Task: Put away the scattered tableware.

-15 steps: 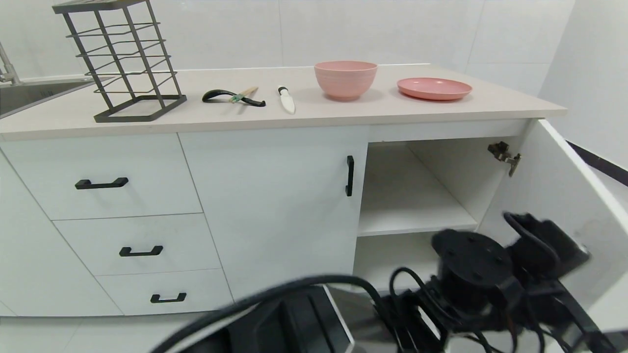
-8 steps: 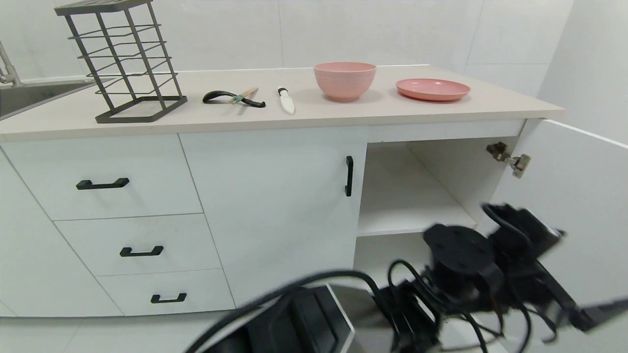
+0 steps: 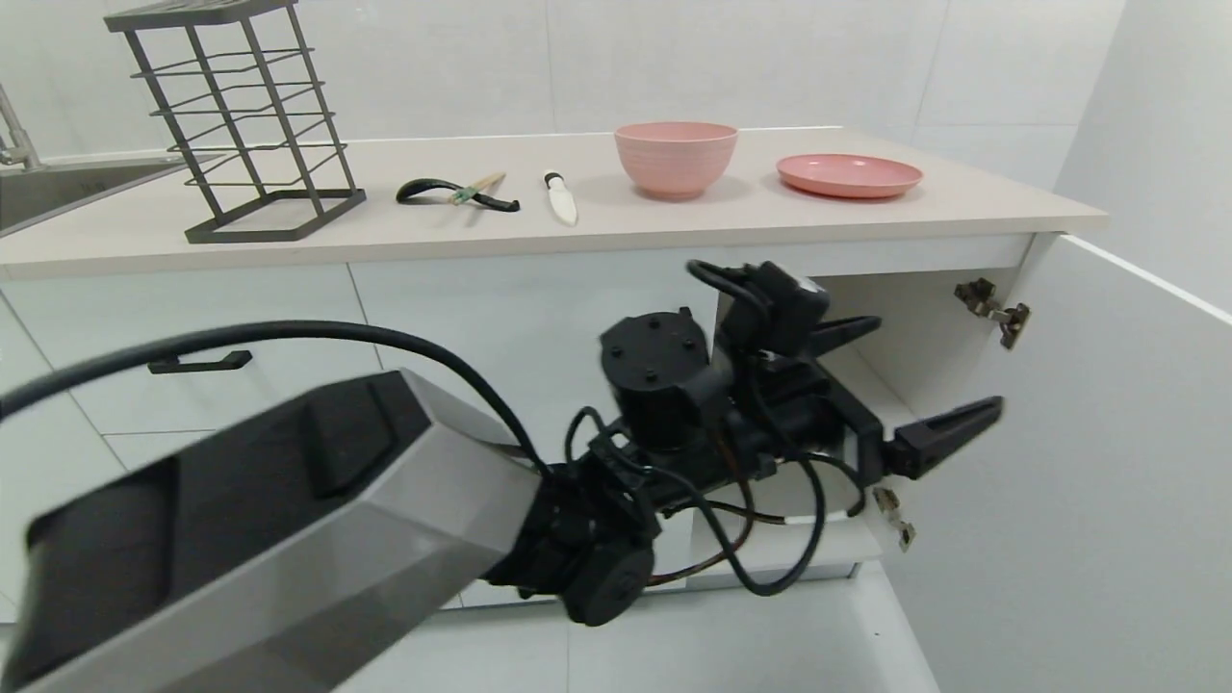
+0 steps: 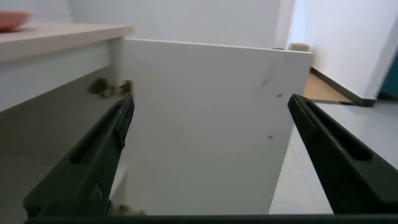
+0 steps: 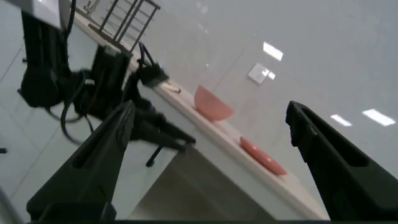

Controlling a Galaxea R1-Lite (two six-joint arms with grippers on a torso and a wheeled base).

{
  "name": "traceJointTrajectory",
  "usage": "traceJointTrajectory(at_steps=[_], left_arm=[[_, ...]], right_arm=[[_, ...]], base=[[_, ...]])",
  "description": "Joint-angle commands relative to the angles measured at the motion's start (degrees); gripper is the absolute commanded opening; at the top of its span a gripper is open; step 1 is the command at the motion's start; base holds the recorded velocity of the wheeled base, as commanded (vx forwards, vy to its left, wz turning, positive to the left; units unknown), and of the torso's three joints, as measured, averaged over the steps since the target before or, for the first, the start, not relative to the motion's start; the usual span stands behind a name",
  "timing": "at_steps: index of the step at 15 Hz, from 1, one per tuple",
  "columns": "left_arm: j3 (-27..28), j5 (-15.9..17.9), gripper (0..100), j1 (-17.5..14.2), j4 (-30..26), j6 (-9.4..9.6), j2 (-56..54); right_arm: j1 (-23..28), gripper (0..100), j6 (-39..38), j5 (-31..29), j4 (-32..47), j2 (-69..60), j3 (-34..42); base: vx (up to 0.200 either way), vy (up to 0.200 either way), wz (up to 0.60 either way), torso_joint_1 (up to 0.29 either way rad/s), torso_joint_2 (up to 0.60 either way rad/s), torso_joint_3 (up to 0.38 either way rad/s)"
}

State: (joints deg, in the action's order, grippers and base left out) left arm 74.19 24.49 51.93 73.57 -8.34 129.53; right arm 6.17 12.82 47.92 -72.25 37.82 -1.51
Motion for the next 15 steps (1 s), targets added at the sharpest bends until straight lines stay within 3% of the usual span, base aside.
traceJointTrajectory(at_steps=[1,3,4,5,7,9,10,12,13,14,15], left_arm=[[-22.5,-0.2,100,-4.5,10.4,-0.8,-15.7],[-30.5,-0.7,100,-6.3,14.9,-0.89,-18.6],[-31.1,-0.7,100,-6.4,15.1,-0.8,-18.6],[-30.8,-0.7,100,-7.0,14.8,-0.45,-18.8],[-31.7,-0.8,100,-11.8,14.0,0.78,-24.8],[-35.1,-1.6,100,-17.1,10.7,1.22,-36.3],[-37.4,-2.7,100,-19.1,10.5,1.13,-39.9],[-50.6,-3.7,100,-27.7,8.5,0.96,-56.8],[-53.1,-3.5,100,-29.6,7.2,0.96,-60.7],[-58.6,-3.4,100,-33.5,-1.7,0.87,-74.4],[-59.9,-3.8,100,-34.3,-10.0,0.87,-82.7]], right_arm=[[0.2,100,0.1,0.0,10.0,-10.5,1.5],[0.0,100,0.0,-1.0,28.6,-25.5,1.5],[0.0,100,0.6,-2.5,36.7,-32.4,1.5],[0.0,100,1.2,-7.2,39.6,-31.0,1.5],[0.0,100,-3.9,-16.9,54.7,-31.8,1.5],[0.0,100,-7.3,-22.4,70.9,-31.9,1.1],[0.0,100,-8.5,-22.5,70.4,-31.9,1.2],[0.0,100,-8.3,-23.5,69.4,-31.9,1.4],[0.0,100,-8.5,-24.3,69.4,-31.9,1.4],[0.0,100,-8.8,-26.4,69.5,-31.9,1.4],[0.0,100,-9.1,-26.5,69.5,-31.9,1.4]], base=[[0.0,0.0,0.0,0.0,0.0,0.0],[0.0,0.0,0.0,0.0,0.0,0.0],[0.0,0.0,0.0,0.0,0.0,0.0],[0.0,0.0,0.0,0.0,0.0,0.0],[0.0,0.0,0.0,0.0,0.0,0.0],[0.0,0.0,0.0,0.0,0.0,0.0],[0.0,0.0,0.0,0.0,0.0,0.0],[0.0,0.0,0.0,0.0,0.0,0.0],[0.0,0.0,0.0,0.0,0.0,0.0],[0.0,0.0,0.0,0.0,0.0,0.0],[0.0,0.0,0.0,0.0,0.0,0.0]])
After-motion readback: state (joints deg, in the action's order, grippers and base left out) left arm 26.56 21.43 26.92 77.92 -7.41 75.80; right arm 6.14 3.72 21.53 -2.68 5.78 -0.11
